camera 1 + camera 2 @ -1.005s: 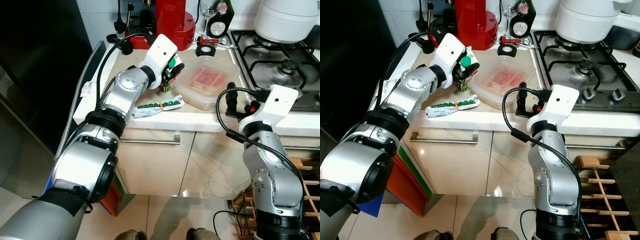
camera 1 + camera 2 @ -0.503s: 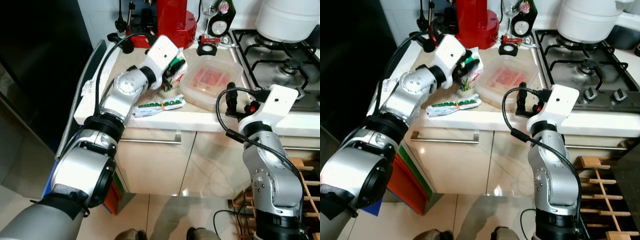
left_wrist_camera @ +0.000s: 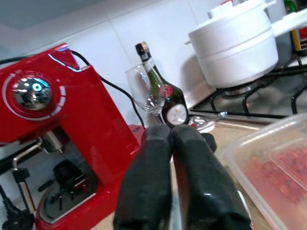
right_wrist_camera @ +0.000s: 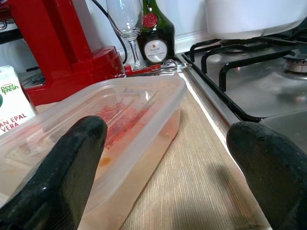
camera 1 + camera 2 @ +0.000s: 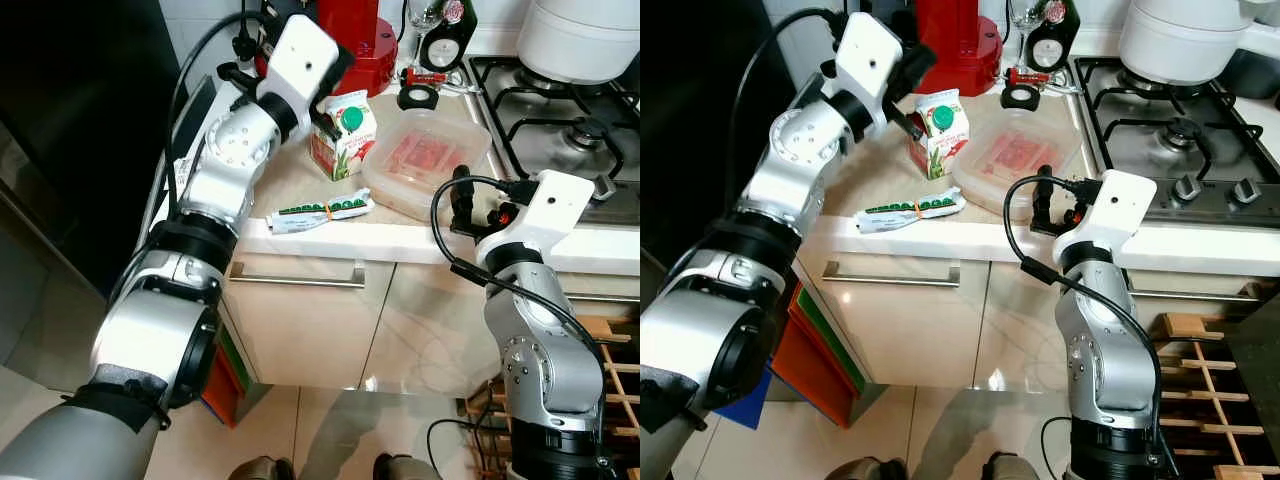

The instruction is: Restocking fridge

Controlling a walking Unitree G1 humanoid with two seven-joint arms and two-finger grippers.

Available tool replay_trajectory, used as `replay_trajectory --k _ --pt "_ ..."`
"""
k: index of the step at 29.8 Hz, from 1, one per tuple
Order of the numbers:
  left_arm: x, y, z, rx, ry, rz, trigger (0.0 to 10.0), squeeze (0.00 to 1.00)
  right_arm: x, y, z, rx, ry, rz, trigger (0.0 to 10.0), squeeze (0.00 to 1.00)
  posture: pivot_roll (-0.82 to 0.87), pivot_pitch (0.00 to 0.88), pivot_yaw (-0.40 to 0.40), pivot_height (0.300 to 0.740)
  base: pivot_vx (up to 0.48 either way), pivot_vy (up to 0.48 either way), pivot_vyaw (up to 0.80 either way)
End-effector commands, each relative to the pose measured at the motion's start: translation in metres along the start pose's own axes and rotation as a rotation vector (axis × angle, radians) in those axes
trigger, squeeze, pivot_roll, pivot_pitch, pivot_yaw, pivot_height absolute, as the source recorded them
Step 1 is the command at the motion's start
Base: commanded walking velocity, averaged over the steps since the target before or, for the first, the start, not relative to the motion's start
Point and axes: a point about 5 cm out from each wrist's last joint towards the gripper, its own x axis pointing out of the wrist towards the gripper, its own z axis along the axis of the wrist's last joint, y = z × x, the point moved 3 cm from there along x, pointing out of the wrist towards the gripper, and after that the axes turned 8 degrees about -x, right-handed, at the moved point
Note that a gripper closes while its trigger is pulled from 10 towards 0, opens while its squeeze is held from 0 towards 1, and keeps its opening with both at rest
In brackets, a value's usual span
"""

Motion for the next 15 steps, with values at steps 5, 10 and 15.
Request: replay_trajectory --k 5,10,15 --pt "0.000 -0.022 0.001 0.128 -0.057 -0.047 10.0 1.00 0.001 0.002 -0.002 -0.010 0.004 0.004 10.0 0.00 -0.21 0.058 0.032 0.740 0.000 0.000 0.00" --pt "-0.001 -0.023 -0.013 0.120 -0.009 -0.039 10.0 1.00 0.001 0.002 -0.002 -0.012 0.002 0.004 10.0 0.00 -0.21 0.056 0.033 0.740 0.000 0.000 0.00" --pt "-0.002 -0.019 -0.020 0.103 0.023 -0.025 10.0 1.00 0.000 0.002 -0.002 -0.012 0.002 0.002 10.0 0.00 -0.22 0.049 0.038 0.740 0.000 0.000 0.00"
